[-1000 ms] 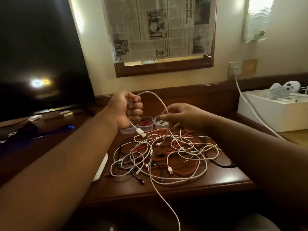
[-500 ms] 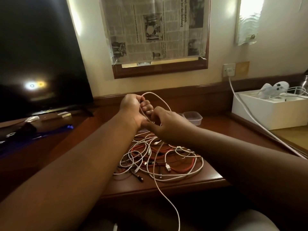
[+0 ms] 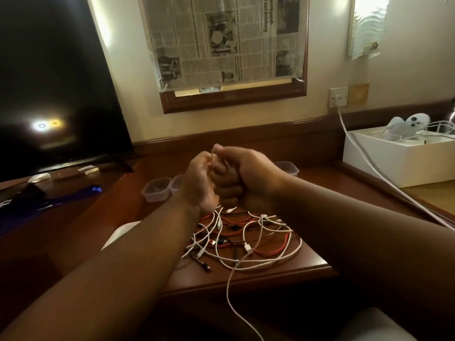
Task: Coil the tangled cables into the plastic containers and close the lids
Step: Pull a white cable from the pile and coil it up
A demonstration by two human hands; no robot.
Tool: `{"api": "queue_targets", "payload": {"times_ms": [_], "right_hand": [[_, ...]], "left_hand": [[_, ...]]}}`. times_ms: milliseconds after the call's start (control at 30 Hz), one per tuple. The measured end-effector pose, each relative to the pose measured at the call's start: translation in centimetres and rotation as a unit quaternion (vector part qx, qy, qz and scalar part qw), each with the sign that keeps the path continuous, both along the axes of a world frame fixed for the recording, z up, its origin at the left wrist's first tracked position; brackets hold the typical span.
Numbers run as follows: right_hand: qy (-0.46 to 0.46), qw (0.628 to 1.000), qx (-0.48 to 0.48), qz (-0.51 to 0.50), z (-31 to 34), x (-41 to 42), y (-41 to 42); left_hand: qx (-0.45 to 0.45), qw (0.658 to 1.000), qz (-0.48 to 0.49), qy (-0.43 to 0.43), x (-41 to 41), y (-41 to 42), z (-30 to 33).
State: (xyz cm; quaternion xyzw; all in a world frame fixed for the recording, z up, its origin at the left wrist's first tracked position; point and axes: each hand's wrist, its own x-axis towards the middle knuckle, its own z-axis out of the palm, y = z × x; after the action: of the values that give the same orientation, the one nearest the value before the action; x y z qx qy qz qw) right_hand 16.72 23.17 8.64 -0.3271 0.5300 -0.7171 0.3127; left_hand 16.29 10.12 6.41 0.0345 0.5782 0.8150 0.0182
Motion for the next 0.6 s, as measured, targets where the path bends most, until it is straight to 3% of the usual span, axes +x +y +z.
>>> {"api": "queue_targets", "payload": {"times_ms": [100,200,267,300,333,400,467,500,533,567,600], "right_hand": [[-0.012,0.993,-0.107,-0.053,1.2,-0.9,0.1],[0.02,0.976,-0.173,-0.134,2.4,-2.4,0.9],[0.133,0.956,-0.132,-0.227,2.7,-3.8,1.8],[0.23,0.929,-0.077,-0.28,2.8,-4.5,2.3],[0.345,0.881,-0.006,-0.325,2.7,-5.2,2.9],[0.553,0.74,0.174,-0.341,2.3,-6.5,3.9],[0.658,0.604,0.338,-0.298,1.2,-7.7,4.5],[0.658,0.569,0.396,-0.295,0.8,-7.9,4.6],[0.632,0.571,0.427,-0.303,0.4,-7.8,4.6],[0.579,0.616,0.436,-0.307,0.1,-7.5,4.4],[0.5,0.696,0.422,-0.295,-0.3,-7.4,4.1]], "left_hand": [[0.042,0.999,-0.009,0.005,-0.6,1.6,-0.7],[0.032,0.998,0.015,-0.058,-1.1,2.8,-0.9],[-0.004,0.998,0.007,-0.063,-1.2,3.2,-1.0],[-0.038,0.998,0.003,-0.05,-1.0,3.4,-0.9],[-0.08,0.996,0.003,-0.028,-1.0,3.3,-0.9],[-0.19,0.981,0.017,0.025,-0.8,3.0,-0.5],[-0.336,0.938,0.04,0.079,-0.6,2.1,-0.2],[-0.407,0.905,0.052,0.109,-0.6,1.7,-0.1],[-0.466,0.87,0.068,0.146,-0.6,1.1,0.1],[-0.508,0.837,0.089,0.182,-0.7,0.6,0.2],[-0.534,0.812,0.11,0.21,-0.9,0.2,0.4]]}}
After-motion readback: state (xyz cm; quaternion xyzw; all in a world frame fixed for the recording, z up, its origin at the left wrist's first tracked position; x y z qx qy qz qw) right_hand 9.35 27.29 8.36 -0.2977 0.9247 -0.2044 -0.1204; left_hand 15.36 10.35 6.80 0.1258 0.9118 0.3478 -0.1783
